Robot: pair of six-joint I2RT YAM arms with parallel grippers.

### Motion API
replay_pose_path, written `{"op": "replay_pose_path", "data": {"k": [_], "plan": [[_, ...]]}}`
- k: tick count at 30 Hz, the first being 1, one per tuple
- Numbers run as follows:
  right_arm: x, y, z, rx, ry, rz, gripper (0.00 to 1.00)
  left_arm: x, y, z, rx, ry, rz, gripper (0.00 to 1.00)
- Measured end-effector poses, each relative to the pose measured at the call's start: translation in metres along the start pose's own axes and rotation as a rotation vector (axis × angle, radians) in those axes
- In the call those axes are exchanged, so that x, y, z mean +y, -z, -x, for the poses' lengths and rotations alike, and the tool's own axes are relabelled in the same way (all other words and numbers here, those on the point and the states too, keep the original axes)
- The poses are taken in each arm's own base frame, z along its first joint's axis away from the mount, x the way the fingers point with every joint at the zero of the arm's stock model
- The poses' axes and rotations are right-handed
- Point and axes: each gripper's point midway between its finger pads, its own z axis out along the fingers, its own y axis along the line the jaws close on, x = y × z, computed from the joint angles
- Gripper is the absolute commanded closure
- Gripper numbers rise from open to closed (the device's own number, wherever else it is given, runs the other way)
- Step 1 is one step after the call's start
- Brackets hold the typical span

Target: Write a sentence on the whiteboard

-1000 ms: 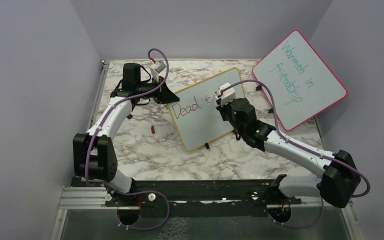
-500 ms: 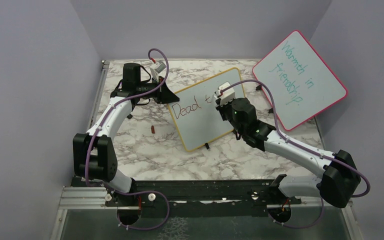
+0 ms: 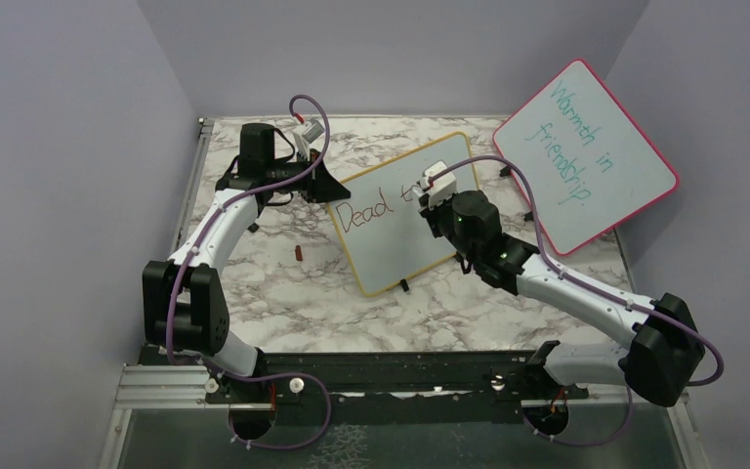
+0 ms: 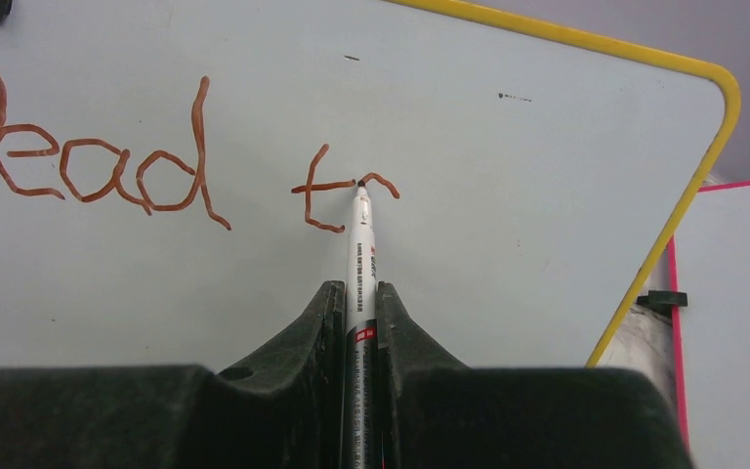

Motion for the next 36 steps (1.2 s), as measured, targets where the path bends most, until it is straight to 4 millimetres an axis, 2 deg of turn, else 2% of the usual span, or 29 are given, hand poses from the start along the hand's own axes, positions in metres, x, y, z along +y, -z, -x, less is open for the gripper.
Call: {"op": "replay_pose_path", "data": {"k": [21, 36], "plan": [[0.002, 0.007, -0.013, 0.057, 0.009, 0.017, 1.00, 0.000, 0.000, 0.000, 0.000, -0.002, 0.000, 1.00], [-0.007, 0.007, -0.015, 0.067, 0.011, -0.033, 0.99, 0.000, 0.000, 0.000, 0.001, -0.002, 0.000, 1.00]]}}
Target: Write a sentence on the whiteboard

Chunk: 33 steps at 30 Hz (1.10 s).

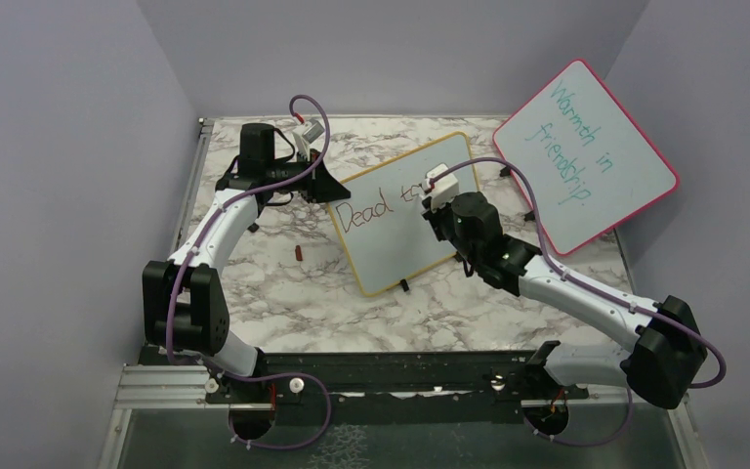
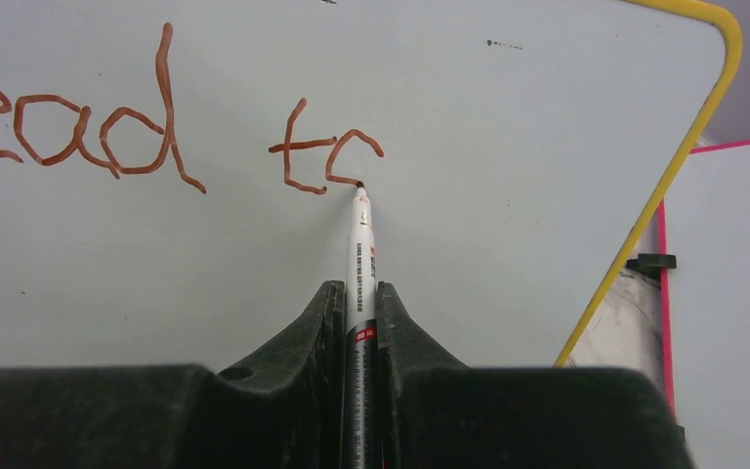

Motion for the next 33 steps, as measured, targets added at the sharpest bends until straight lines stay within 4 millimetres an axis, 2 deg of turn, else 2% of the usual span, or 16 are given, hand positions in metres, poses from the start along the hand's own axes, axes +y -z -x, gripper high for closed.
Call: {"op": "replay_pose_path", "data": {"k": [33], "plan": [[-0.007, -0.006, 0.010, -0.045, -0.019, -0.049, 1.00, 0.000, 0.000, 0.000, 0.001, -0.002, -0.001, 1.00]]}}
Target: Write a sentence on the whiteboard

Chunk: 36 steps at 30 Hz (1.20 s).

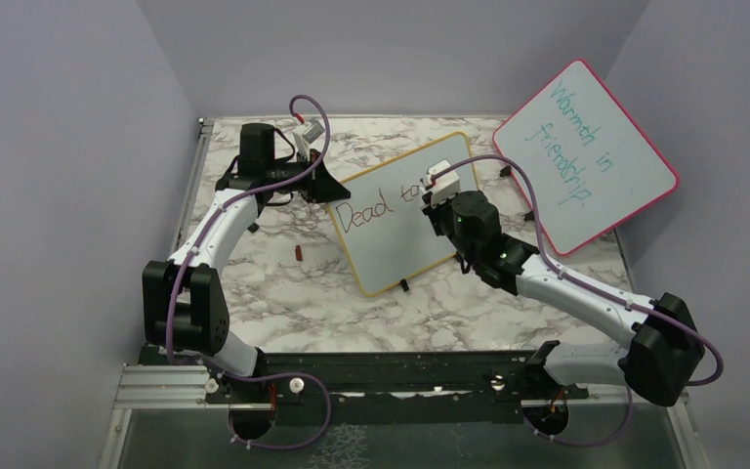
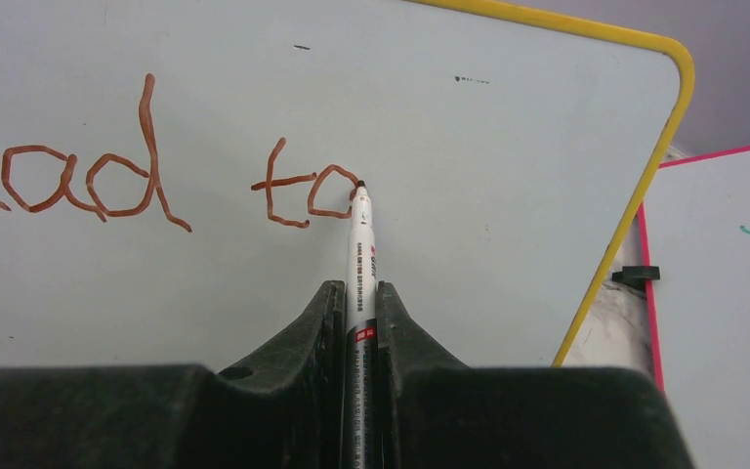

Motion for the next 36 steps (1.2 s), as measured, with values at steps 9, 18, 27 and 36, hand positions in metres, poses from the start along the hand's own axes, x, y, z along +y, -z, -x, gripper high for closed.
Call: {"op": "replay_pose_path", "data": {"k": [9, 18, 27, 36], "plan": [[0.001, 0.003, -0.006, 0.027, 0.006, 0.009, 1.00, 0.000, 0.000, 0.000, 0.000, 0.000, 0.000, 1.00], [0.001, 0.007, -0.012, 0.054, 0.002, 0.013, 1.00, 0.000, 0.000, 0.000, 0.000, 0.001, 0.000, 1.00], [-0.005, 0.008, -0.015, 0.062, 0.003, -0.023, 1.00, 0.000, 0.000, 0.000, 0.001, 0.001, -0.001, 1.00], [-0.011, 0.012, -0.007, 0.033, -0.008, -0.038, 0.99, 0.000, 0.000, 0.000, 0.001, 0.001, -0.001, 1.00]]}}
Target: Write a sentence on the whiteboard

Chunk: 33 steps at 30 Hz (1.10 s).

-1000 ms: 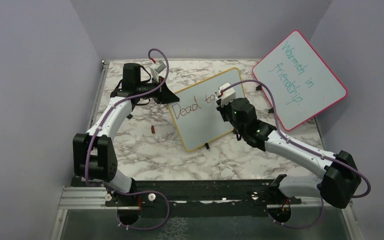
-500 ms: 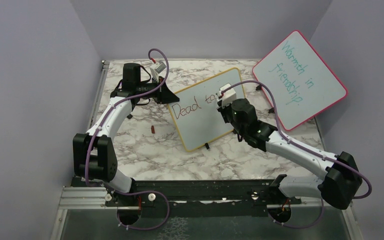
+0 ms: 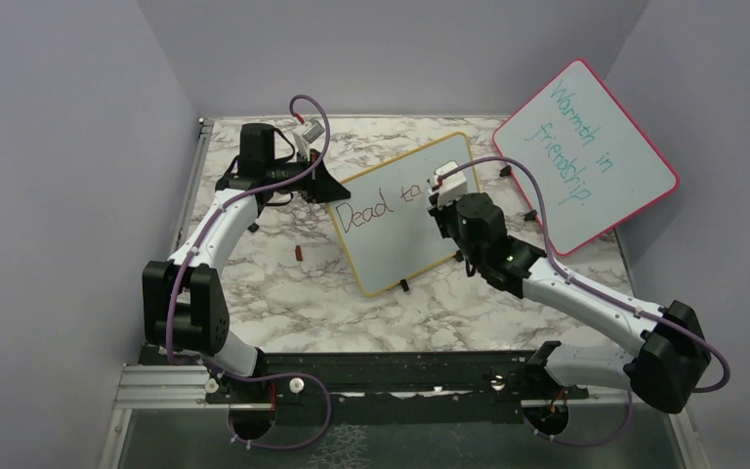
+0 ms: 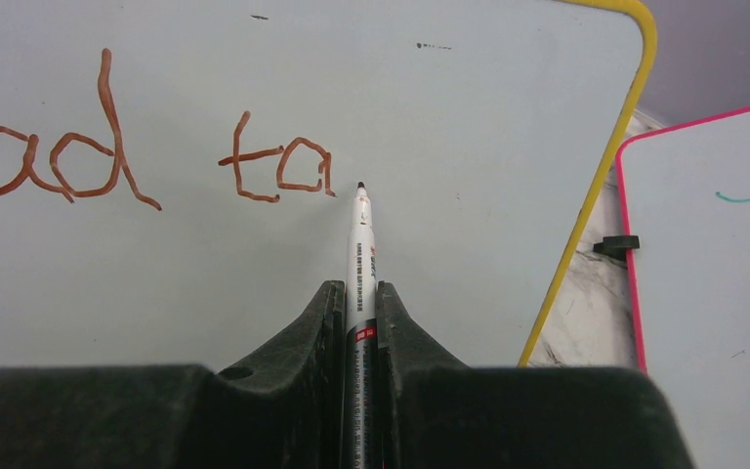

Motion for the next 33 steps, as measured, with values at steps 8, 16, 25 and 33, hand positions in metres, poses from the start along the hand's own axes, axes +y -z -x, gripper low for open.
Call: {"op": "replay_pose_path", "data": {"k": [8, 16, 25, 33], "plan": [[-0.008, -0.010, 0.019, -0.044, -0.008, -0.023, 1.00, 0.000, 0.000, 0.000, 0.000, 0.000, 0.000, 1.00], [-0.005, -0.018, 0.039, -0.087, -0.011, -0.007, 1.00, 0.000, 0.000, 0.000, 0.000, 0.000, 0.000, 1.00], [-0.002, -0.026, 0.034, -0.076, -0.003, -0.001, 1.00, 0.000, 0.000, 0.000, 0.000, 0.001, 0.001, 1.00], [-0.001, -0.025, 0.033, -0.069, -0.007, 0.008, 0.99, 0.001, 0.000, 0.000, 0.000, 0.001, 0.002, 1.00]]}}
